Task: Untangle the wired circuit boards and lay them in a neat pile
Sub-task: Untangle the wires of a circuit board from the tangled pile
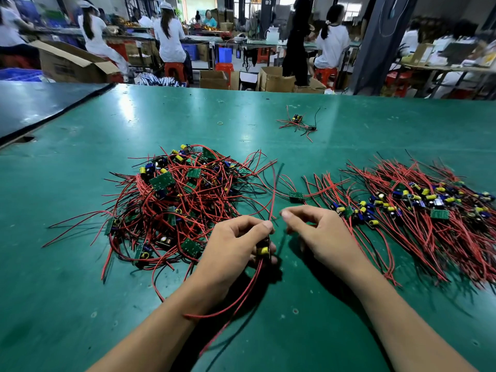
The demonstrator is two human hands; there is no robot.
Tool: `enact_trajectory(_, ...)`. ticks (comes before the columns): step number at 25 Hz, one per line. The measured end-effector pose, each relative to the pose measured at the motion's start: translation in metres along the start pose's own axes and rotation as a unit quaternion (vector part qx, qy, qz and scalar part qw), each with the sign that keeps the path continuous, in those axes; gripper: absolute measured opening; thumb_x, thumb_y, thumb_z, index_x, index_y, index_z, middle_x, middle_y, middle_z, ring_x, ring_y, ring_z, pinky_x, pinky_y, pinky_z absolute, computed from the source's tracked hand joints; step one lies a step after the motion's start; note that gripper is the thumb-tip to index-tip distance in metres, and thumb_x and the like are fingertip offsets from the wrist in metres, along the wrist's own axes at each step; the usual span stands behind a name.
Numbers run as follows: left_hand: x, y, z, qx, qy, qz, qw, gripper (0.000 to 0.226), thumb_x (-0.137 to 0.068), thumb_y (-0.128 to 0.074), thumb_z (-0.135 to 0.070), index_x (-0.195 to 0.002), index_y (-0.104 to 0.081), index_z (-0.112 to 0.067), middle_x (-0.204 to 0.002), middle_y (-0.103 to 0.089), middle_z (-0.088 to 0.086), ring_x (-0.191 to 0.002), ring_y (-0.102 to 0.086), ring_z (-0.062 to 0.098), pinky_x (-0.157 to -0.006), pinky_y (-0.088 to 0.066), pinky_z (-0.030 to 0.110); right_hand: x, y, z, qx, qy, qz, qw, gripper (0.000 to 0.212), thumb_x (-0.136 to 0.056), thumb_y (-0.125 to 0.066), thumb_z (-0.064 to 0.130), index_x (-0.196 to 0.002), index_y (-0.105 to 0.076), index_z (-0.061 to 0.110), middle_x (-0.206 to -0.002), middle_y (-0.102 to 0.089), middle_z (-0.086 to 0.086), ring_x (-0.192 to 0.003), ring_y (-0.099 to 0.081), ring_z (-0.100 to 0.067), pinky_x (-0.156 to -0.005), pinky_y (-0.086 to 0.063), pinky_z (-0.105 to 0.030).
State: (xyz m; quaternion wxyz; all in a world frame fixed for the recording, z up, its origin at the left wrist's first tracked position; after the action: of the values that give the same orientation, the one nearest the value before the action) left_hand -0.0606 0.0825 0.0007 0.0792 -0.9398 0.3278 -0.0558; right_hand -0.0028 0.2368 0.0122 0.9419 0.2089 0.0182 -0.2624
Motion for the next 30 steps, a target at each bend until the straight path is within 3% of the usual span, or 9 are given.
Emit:
enact_trajectory(5, -0.005, 0.015, -0.001, 0.111, 0.008, -0.069, 0.991, 0.014, -0.091, -0.064, -0.019, -0.078, -0.07, -0.018, -0.09, -0.072, 0.025, -0.073, -0.066, 0.029, -0.071, -0.054, 0.039, 0.018, -0.031, 0.031, 0.068, 0.112, 0.072, 0.989, 0.023, -0.081, -0.082, 0.016, -0.077, -0.06, 0.018, -0.059, -0.057, 0.018, -0.048, -0.041, -0.004, -0.049, -0.035, -0.017)
enact_trajectory(8, -0.007, 0.014, 0.001, 0.148, 0.021, -0.063, 0.987, 0.007, -0.093, -0.062, -0.019, -0.088, -0.063, -0.014, -0.097, -0.074, 0.018, -0.077, -0.07, 0.028, -0.072, -0.057, 0.039, 0.024, -0.04, 0.034, 0.055, 0.107, 0.112, 0.986, 0.037, -0.076, -0.086, 0.034, -0.073, -0.051, 0.022, -0.053, -0.05, 0.016, -0.048, -0.038, -0.004, -0.049, -0.033, -0.018)
enact_trajectory(12, -0.008, 0.019, 0.001, 0.128, 0.014, -0.075, 0.989, 0.011, -0.091, -0.063, -0.02, -0.08, -0.066, -0.018, -0.092, -0.073, 0.011, -0.081, -0.069, 0.025, -0.065, -0.055, 0.033, 0.025, -0.031, 0.04, 0.013, 0.121, 0.045, 0.992, 0.041, -0.087, -0.063, 0.053, -0.069, -0.051, 0.019, -0.055, -0.045, 0.011, -0.051, -0.038, -0.004, -0.05, -0.032, -0.022)
enact_trajectory(15, -0.007, 0.017, -0.001, 0.124, 0.019, -0.055, 0.991, 0.007, -0.083, -0.069, -0.026, -0.078, -0.068, -0.022, -0.092, -0.074, 0.01, -0.076, -0.07, 0.023, -0.059, -0.048, 0.026, 0.018, -0.028, 0.031, -0.164, 0.058, 0.043, 0.984, 0.037, -0.094, -0.059, 0.042, -0.067, -0.048, 0.019, -0.061, -0.041, 0.004, -0.052, -0.037, -0.009, -0.048, -0.032, -0.022)
enact_trajectory(20, -0.002, -0.001, 0.0, 0.126, 0.043, 0.031, 0.991, 0.018, -0.071, -0.073, -0.029, -0.087, -0.075, -0.021, -0.082, -0.073, 0.01, -0.06, -0.066, 0.018, -0.053, -0.047, 0.021, 0.013, -0.034, 0.013, -0.421, -0.101, 0.11, 0.895, 0.025, -0.078, -0.073, 0.038, -0.063, -0.058, 0.024, -0.057, -0.04, 0.004, -0.043, -0.027, -0.008, -0.049, -0.013, -0.025)
enact_trajectory(23, -0.002, -0.006, 0.001, 0.098, 0.057, 0.05, 0.992, 0.017, -0.073, -0.069, -0.038, -0.078, -0.077, -0.024, -0.069, -0.068, 0.008, -0.052, -0.061, 0.017, -0.048, -0.046, 0.022, 0.026, -0.049, 0.015, -0.398, -0.129, 0.215, 0.882, 0.033, -0.068, -0.084, 0.041, -0.061, -0.057, 0.022, -0.054, -0.03, 0.002, -0.045, -0.022, -0.01, -0.048, -0.013, -0.024)
enact_trajectory(25, -0.002, -0.007, 0.001, 0.06, 0.064, 0.065, 0.994, 0.029, -0.073, -0.069, -0.044, -0.08, -0.076, -0.017, -0.073, -0.068, 0.011, -0.056, -0.062, 0.019, -0.05, -0.048, 0.023, 0.033, -0.06, 0.011, -0.342, -0.147, 0.251, 0.894, 0.04, -0.068, -0.084, 0.039, -0.073, -0.056, 0.011, -0.068, -0.027, -0.015, -0.058, -0.021, -0.022, -0.062, -0.014, -0.025)
enact_trajectory(27, -0.003, -0.007, 0.001, 0.038, 0.06, 0.08, 0.994, 0.042, -0.07, -0.073, -0.044, -0.087, -0.072, -0.006, -0.08, -0.068, 0.015, -0.065, -0.065, 0.022, -0.055, -0.052, 0.024, 0.034, -0.062, 0.007, -0.322, -0.152, 0.247, 0.901, 0.047, -0.068, -0.086, 0.04, -0.083, -0.054, 0.008, -0.082, -0.028, -0.016, -0.075, -0.017, -0.029, -0.075, -0.007, -0.04)
enact_trajectory(30, -0.001, -0.007, 0.0, 0.055, 0.053, 0.09, 0.993, 0.034, -0.072, -0.075, -0.041, -0.086, -0.072, -0.01, -0.081, -0.07, 0.017, -0.064, -0.07, 0.026, -0.057, -0.055, 0.027, 0.027, -0.056, 0.003, -0.295, -0.142, 0.214, 0.92, 0.036, -0.066, -0.086, 0.041, -0.061, -0.055, 0.023, -0.066, -0.036, -0.005, -0.059, -0.023, -0.018, -0.066, -0.008, -0.042)
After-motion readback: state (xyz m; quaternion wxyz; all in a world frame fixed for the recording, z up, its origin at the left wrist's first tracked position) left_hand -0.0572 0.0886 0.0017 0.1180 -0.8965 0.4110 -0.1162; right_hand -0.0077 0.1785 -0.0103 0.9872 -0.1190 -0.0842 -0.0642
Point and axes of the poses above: each hand's wrist, its own x-axis away from the middle knuckle, its own y-axis out of the back of the hand, z = x × y, the point moved 10 cm from there along -x, towards the middle knuckle
